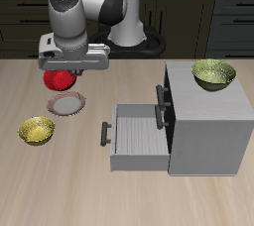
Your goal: Place the red bowl on the plate and close the bottom drawer of the white cabinet
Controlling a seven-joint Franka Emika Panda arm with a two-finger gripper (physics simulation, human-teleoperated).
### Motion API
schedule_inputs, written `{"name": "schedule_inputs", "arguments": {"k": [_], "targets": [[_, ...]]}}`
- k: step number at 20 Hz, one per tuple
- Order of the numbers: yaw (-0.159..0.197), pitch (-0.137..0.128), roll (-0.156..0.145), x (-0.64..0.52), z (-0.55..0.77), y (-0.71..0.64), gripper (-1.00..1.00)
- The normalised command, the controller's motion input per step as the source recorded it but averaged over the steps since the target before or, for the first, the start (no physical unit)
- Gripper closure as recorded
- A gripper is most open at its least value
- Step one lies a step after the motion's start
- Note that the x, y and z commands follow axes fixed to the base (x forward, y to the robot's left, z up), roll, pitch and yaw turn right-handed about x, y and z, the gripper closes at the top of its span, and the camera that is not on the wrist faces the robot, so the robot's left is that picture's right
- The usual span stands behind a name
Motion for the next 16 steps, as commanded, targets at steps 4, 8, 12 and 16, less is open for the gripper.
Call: {"name": "schedule_inputs", "arguments": {"k": [4, 8, 12, 16], "targets": [[0.011, -0.004, 0.006, -0.03, -0.03, 0.04, 1.0], [0.075, -0.016, -0.158, -0.13, 0.04, -0.35, 1.0], [-0.01, 0.008, -0.067, -0.05, 0.03, -0.23, 1.0], [0.043, -0.023, -0.063, -0.06, -0.04, -0.11, 1.0]]}}
